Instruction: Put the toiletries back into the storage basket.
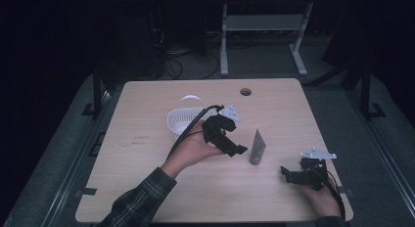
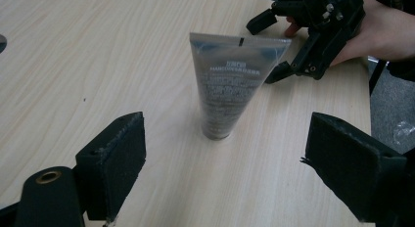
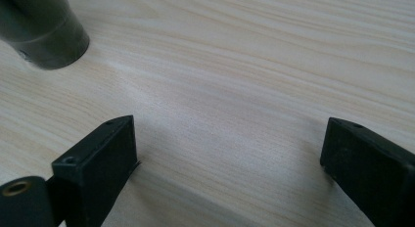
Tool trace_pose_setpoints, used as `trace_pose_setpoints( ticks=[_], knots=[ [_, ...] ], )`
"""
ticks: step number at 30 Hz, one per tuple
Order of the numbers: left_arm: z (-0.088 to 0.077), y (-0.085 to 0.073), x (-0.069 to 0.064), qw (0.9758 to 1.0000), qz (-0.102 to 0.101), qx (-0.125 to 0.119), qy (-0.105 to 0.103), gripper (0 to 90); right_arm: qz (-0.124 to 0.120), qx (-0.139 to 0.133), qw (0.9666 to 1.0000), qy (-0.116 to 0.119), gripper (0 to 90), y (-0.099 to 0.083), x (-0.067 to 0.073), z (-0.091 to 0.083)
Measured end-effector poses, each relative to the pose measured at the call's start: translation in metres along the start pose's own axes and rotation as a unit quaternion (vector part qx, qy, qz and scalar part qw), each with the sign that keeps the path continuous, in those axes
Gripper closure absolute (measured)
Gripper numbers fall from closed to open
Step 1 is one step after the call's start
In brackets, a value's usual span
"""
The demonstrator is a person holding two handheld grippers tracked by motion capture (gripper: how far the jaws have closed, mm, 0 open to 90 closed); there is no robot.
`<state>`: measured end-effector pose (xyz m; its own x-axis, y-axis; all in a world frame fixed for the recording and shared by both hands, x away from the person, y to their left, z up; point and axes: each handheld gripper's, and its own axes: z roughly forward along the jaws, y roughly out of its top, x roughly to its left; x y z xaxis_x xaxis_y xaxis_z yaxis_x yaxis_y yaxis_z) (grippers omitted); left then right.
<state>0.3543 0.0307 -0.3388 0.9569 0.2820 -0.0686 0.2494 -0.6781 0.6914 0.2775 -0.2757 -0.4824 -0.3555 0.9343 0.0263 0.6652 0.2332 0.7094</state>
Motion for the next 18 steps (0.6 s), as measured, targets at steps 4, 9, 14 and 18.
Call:
trace_pose_setpoints(
  ticks=[4,9,14,18],
  knots=[
    [0.008,0.009,-0.001,1.0,0.002,0.007,-0.002,14.5,0.0,0.0,1.0,0.0,6.0,0.0,0.0,0.0],
    [0.018,0.021,-0.002,0.9999,0.006,0.014,-0.004,14.5,0.0,0.0,1.0,0.0,6.0,0.0,0.0,0.0],
    [0.028,0.027,-0.003,0.9998,0.009,0.019,-0.004,14.2,0.0,0.0,1.0,0.0,6.0,0.0,0.0,0.0],
    [0.035,0.033,-0.003,0.9997,0.008,0.023,-0.004,14.0,0.0,0.0,1.0,0.0,6.0,0.0,0.0,0.0]
  ],
)
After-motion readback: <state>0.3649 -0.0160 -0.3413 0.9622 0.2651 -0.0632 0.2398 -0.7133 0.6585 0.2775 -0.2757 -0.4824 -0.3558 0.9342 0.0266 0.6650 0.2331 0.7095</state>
